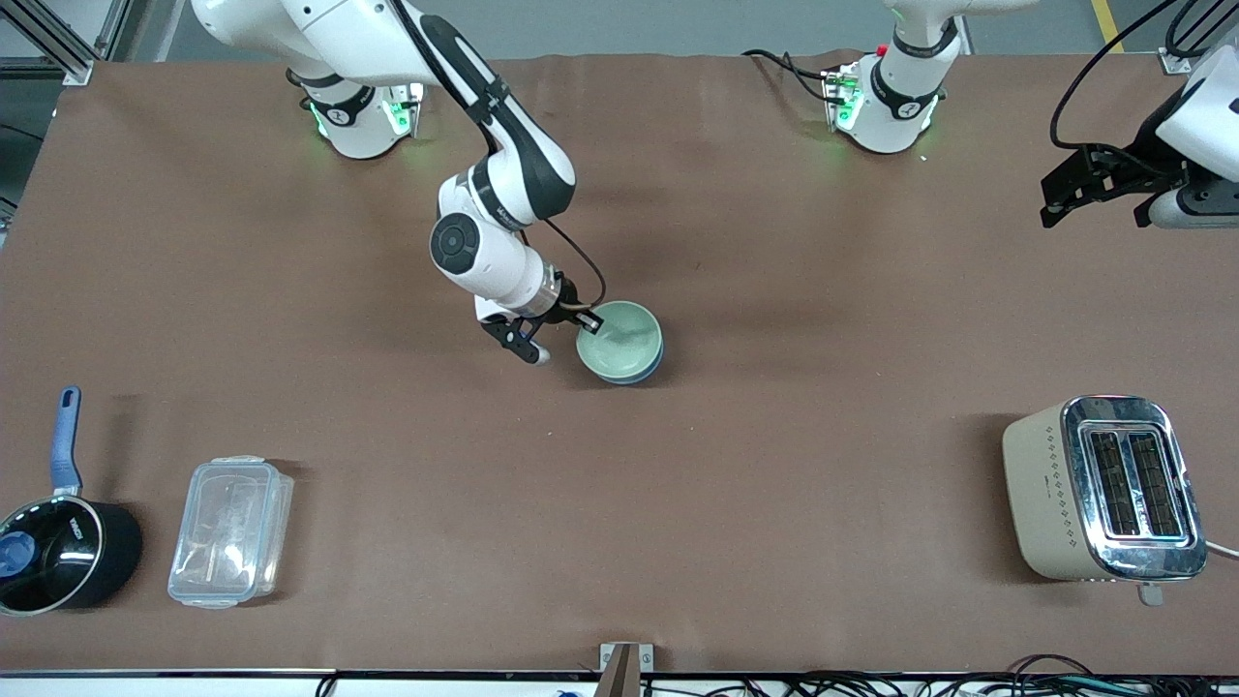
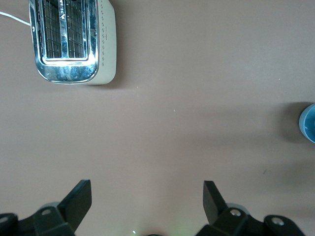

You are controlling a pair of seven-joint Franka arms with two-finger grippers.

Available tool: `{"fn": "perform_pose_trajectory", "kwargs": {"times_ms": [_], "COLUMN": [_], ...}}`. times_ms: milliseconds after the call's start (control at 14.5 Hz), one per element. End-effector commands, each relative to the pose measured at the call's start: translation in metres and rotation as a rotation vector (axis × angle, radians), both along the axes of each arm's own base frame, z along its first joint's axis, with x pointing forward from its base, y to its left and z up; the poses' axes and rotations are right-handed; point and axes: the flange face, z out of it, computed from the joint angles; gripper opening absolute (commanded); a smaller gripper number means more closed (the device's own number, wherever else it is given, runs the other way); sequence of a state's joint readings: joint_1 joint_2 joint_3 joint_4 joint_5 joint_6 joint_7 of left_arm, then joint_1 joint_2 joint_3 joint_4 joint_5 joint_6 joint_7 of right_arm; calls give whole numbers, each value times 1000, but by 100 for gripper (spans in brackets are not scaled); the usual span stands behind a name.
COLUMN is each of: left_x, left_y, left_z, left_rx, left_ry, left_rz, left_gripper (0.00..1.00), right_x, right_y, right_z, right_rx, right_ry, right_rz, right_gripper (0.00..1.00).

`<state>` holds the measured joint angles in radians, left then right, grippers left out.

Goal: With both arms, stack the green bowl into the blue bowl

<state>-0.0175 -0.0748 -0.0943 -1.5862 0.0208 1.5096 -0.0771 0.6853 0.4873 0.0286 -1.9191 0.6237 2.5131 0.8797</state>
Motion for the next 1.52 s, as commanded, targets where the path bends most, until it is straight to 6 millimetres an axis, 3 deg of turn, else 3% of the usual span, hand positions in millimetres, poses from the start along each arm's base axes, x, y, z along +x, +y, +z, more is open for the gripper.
{"fn": "perform_pose_trajectory", "kwargs": {"times_ms": [0,483,1172,1241,1379,1448], "left_x": [2,-3,-10,-10,-11,-11], "left_y": [2,3,-12,-13,-14,-14], "left_z": [0,5,4,4,4,4], "left_rx": [-13,-11,-9,-9,-7,-7], "left_ry": [1,37,50,49,50,50], "left_rz": [-6,-4,-19,-20,-22,-22], "left_gripper": [100,100,100,100,100,100], "right_x": [0,-4,0,0,2,5], "right_y": [8,7,0,0,0,0], "right_z": [-3,-9,-10,-10,-7,-5], "right_rx": [7,-6,-11,-11,-8,-5], "right_ry": [9,11,32,33,28,24], "right_rz": [-6,20,36,33,23,19], "right_gripper": [3,5,12,17,40,44]}}
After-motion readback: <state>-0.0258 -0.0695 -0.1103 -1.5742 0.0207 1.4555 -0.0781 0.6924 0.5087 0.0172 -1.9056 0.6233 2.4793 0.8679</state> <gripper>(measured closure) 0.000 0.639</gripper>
